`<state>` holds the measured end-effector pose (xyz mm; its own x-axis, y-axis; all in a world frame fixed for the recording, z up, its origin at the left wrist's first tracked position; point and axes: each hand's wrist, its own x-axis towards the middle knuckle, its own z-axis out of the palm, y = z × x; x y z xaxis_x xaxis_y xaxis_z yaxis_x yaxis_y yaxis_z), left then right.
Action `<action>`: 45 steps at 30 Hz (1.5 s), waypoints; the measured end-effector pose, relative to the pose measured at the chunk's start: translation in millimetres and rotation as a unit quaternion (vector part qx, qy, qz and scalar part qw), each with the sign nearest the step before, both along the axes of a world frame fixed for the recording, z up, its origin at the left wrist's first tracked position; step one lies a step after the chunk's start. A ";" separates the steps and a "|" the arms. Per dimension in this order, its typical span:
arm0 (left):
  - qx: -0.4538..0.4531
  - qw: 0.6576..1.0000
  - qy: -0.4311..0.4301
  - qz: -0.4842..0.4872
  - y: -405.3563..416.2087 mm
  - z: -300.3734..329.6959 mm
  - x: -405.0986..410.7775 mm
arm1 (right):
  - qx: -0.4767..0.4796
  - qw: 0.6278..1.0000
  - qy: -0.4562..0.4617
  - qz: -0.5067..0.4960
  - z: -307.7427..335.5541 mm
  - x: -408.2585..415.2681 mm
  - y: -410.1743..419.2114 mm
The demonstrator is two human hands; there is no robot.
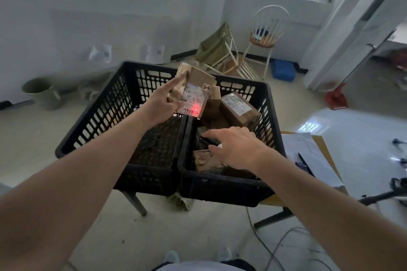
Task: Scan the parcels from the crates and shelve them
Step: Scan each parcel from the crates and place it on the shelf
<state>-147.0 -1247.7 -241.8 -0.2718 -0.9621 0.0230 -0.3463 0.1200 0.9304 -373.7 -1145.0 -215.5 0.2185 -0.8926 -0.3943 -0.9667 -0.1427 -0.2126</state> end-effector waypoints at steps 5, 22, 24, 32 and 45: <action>0.004 1.000 0.013 -0.009 2.5 3.9 6.0 | 0.003 1.000 -0.004 -0.012 0.7 7.8 2.7; 0.012 0.999 0.021 0.038 8.5 12.2 -29.0 | -0.009 0.999 0.001 0.048 13.9 -31.6 -6.2; 0.010 0.999 0.016 0.049 11.2 12.4 -35.1 | -0.010 0.998 0.004 0.062 14.2 -38.9 -7.3; -0.001 0.996 0.010 0.084 20.9 17.9 -55.2 | -0.012 0.994 0.009 0.106 13.7 -68.2 -11.7; 0.005 0.992 0.002 0.129 36.7 25.0 -57.3 | -0.017 0.991 -0.097 0.091 15.7 -79.0 -19.6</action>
